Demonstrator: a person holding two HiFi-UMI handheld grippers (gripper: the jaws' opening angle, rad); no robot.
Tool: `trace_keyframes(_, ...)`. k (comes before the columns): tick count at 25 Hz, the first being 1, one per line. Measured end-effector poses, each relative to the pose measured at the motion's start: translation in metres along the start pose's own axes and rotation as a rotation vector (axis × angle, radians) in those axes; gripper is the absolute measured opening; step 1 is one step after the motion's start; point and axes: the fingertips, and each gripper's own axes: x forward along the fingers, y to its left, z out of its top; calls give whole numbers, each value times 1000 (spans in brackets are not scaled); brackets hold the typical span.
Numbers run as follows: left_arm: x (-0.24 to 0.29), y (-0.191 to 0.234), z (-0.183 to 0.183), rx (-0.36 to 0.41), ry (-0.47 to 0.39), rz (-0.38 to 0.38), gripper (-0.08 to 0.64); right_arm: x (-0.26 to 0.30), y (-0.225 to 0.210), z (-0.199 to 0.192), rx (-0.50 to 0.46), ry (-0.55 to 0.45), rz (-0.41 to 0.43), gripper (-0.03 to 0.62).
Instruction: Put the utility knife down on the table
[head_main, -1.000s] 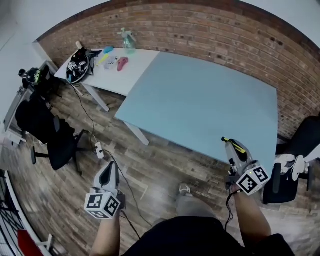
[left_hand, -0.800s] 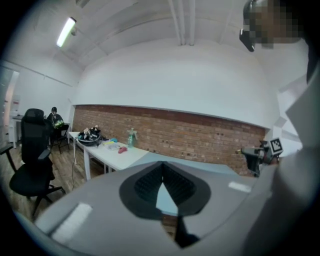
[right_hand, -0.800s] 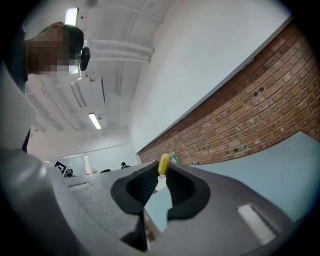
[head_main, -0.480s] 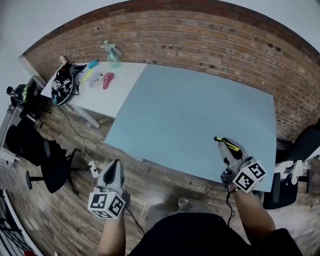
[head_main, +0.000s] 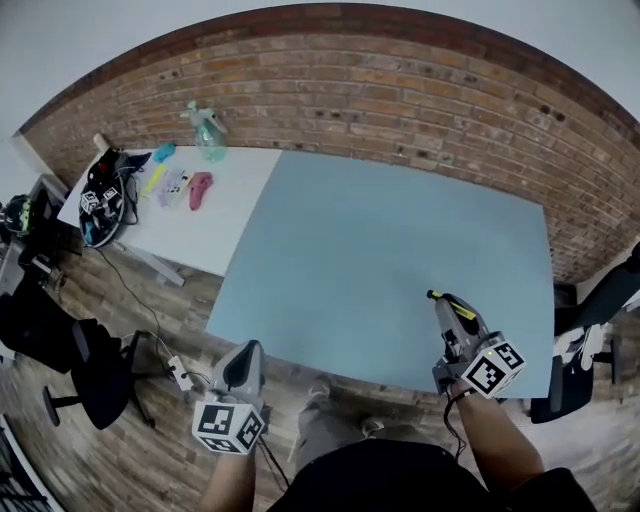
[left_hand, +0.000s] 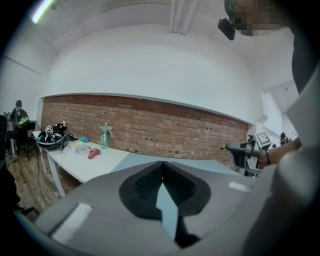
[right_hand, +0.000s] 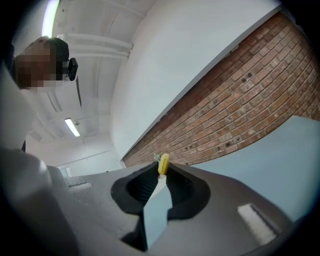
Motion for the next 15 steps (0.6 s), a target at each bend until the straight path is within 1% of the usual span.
trace_keyframes(3,33,16,7,-6,7,-55,3,19,1,-5,53,-14,-34,51)
trace_keyframes(6,68,23,12,-4,23,-125,3,36,3,-9,30,-17,-75,51)
trace_keyframes(8,91,24,16,-8,33,-187,3,43,4,-12,21,-21,-109,51)
trace_keyframes(12,130,10,14,-2,86,-327,3,57,16,-30,7,8,-160,51)
trace_keyframes(15,155,-7,19,11,113,-429,3,59,20,-34,-1,-1,-209,51)
